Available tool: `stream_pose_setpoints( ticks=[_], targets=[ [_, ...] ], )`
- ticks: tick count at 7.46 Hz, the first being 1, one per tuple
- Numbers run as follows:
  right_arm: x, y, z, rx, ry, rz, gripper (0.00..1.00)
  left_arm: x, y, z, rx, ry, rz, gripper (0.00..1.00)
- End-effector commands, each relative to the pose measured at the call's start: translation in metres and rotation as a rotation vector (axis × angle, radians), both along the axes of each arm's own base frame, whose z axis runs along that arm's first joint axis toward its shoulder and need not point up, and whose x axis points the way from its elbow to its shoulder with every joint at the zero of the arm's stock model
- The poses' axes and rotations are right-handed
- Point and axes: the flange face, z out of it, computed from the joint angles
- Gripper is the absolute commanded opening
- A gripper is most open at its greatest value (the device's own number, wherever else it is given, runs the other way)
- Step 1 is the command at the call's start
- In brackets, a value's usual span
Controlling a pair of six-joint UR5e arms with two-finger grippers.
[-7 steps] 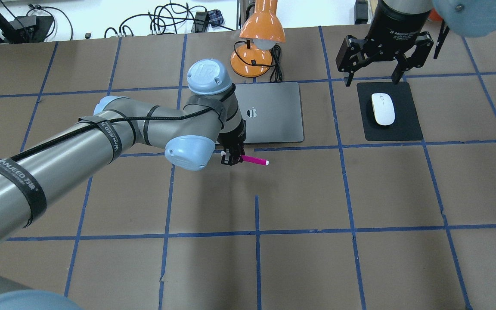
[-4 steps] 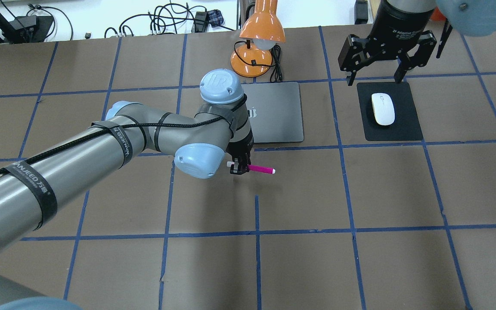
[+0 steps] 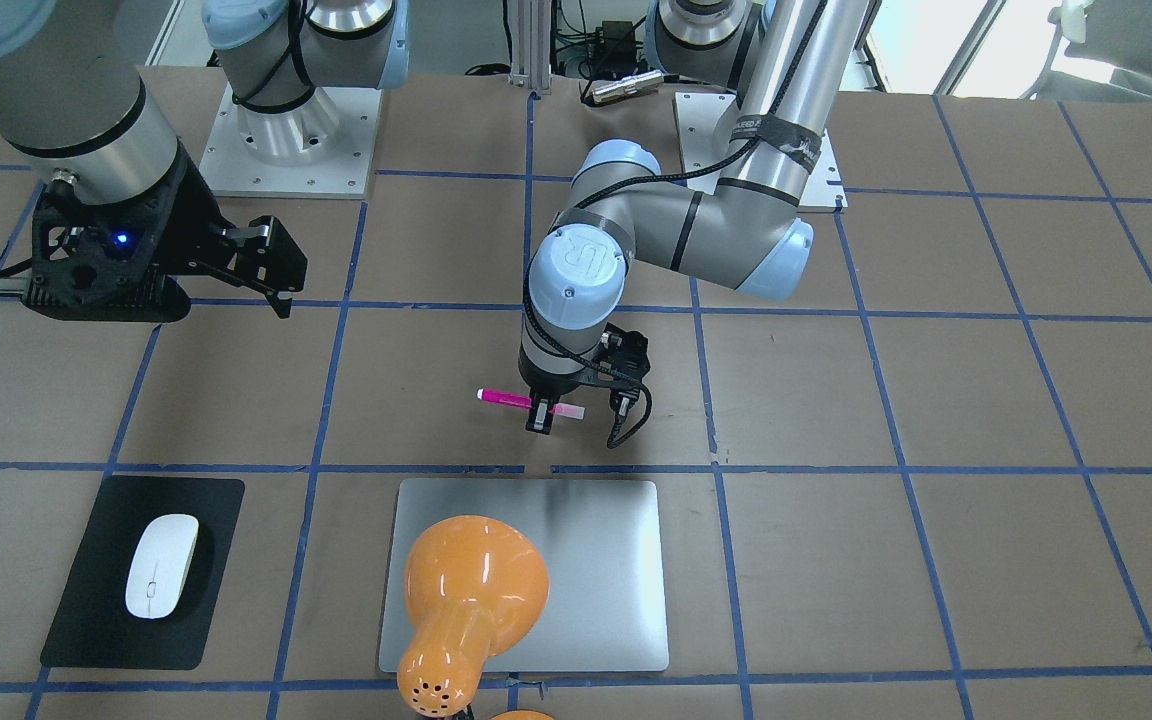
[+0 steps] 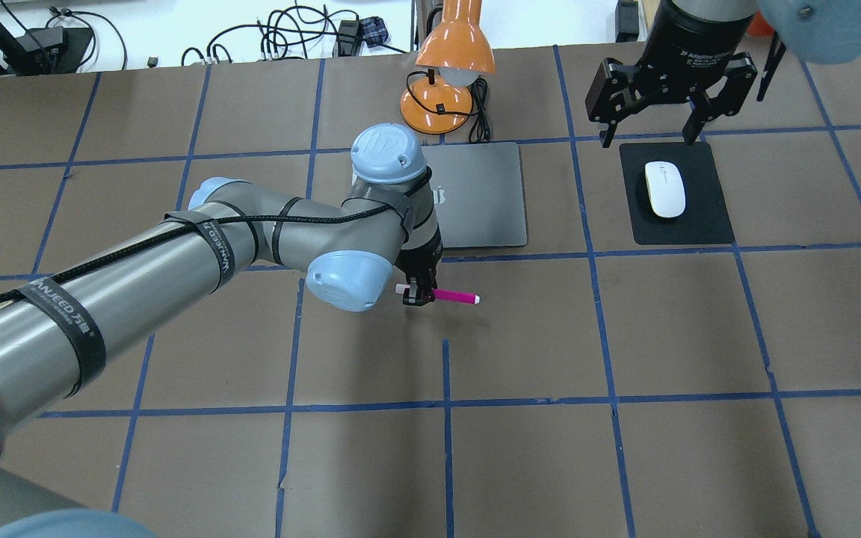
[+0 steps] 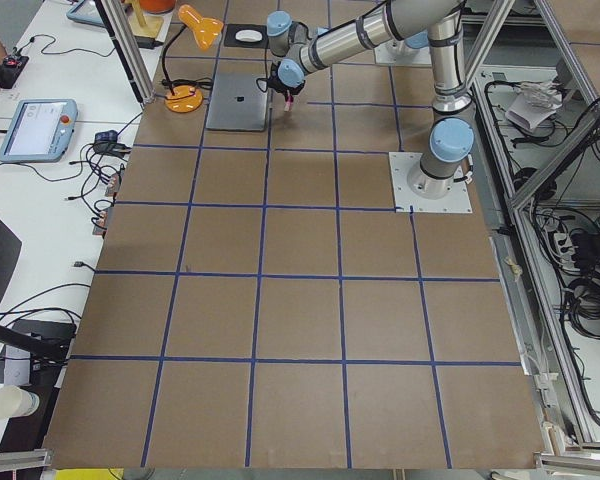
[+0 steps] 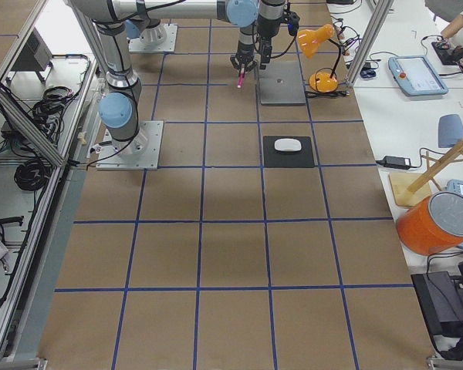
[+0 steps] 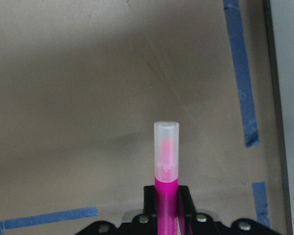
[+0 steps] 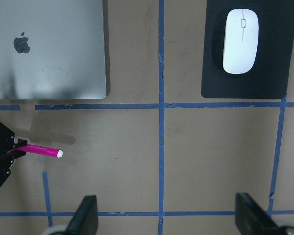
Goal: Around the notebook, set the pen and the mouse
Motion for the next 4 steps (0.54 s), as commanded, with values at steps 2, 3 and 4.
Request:
stream_pose_setpoints(
  ticks=[2,3,4],
  targets=[
    [-0.0010,-0.0008,-0.0011,0.002,0.003,0.005,1.00,-0.0025,0.0029,-0.0050,0.010,-0.006,-0.004,0.23],
    [-0.0010,-0.0003,-0.0003,0.000,0.003,0.004,1.00,-0.0036,0.0035,-0.0059,0.012,-0.004,-0.006,0.33],
    [0.0000,-0.0001,-0.0002,0.000,0.001,0.005,1.00,-0.0050,0.0048,-0.0073,0.018,0.003,-0.006,0.33]
  ],
)
